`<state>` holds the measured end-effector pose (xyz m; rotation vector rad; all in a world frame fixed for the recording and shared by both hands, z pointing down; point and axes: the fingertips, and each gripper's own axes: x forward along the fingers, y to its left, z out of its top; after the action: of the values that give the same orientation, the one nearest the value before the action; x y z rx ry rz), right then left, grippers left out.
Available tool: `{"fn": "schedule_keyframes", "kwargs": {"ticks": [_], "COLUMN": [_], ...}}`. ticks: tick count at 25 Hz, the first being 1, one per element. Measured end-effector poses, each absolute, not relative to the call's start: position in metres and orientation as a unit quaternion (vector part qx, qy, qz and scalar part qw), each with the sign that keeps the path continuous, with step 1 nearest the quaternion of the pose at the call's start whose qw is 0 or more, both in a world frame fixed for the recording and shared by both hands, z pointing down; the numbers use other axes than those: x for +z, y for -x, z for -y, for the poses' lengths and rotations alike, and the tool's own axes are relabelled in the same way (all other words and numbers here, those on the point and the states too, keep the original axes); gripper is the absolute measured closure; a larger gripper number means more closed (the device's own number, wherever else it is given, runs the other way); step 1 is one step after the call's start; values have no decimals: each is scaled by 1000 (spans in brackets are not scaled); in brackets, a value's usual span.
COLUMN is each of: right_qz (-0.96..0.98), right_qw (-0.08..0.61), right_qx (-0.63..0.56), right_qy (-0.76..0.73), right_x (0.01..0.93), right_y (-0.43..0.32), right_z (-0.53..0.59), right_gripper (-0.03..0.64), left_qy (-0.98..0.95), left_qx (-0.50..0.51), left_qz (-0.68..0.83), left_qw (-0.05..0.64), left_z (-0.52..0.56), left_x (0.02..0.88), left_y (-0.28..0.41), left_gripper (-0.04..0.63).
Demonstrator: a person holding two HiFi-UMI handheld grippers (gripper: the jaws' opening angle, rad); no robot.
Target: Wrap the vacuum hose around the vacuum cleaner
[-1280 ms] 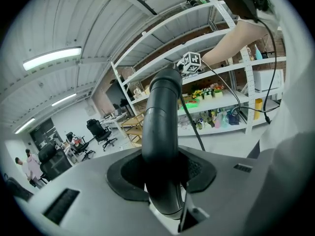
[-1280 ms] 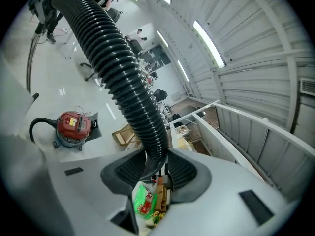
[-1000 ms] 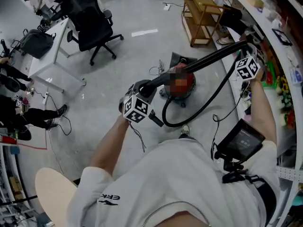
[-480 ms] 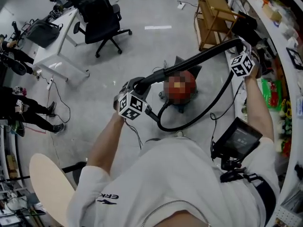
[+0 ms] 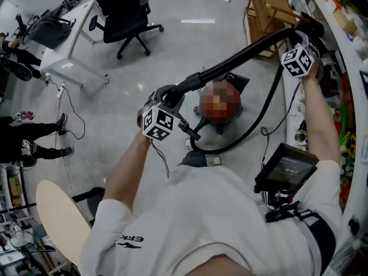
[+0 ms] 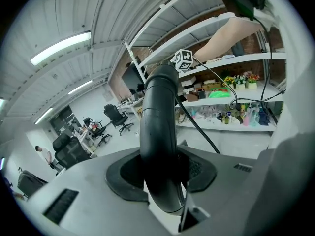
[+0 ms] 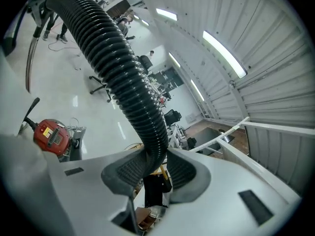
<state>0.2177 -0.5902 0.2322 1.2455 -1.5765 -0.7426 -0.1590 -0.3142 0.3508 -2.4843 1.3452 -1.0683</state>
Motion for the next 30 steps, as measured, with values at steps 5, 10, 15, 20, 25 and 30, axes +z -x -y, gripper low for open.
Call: {"fn": "schedule_keyframes", "kwargs": {"ticks": [5, 10, 15, 20, 25, 30], "right_qz": [642, 642, 643, 640, 637, 640], "right_qw": [488, 503, 520, 530, 527, 527], "right_qx": [-311, -306, -300, -316, -344, -359], "right_qy": [-503, -492, -475, -458, -445, -428], "right_x": [233, 248, 268, 267, 250, 259], "right_y": [-192, -163, -130, -89, -33, 22], "right_z": [632, 669, 703, 740, 774, 801], "right_gripper": [486, 488, 489, 492, 492, 494], "left_qy": [825, 829, 827, 825, 820, 813], "left_qx": [-345, -344, -349, -353, -342, -331], "left_qz": [-444, -439, -438, -441, -457, -478], "left_qw": [51, 44, 39, 33, 22, 9], "left_z": [346, 375, 399, 420, 439, 454], "left_x": [356, 362, 373, 387, 395, 407], "left_y": [172, 193, 220, 246, 279, 310], "left_gripper": [459, 459, 459, 457, 459, 459]}}
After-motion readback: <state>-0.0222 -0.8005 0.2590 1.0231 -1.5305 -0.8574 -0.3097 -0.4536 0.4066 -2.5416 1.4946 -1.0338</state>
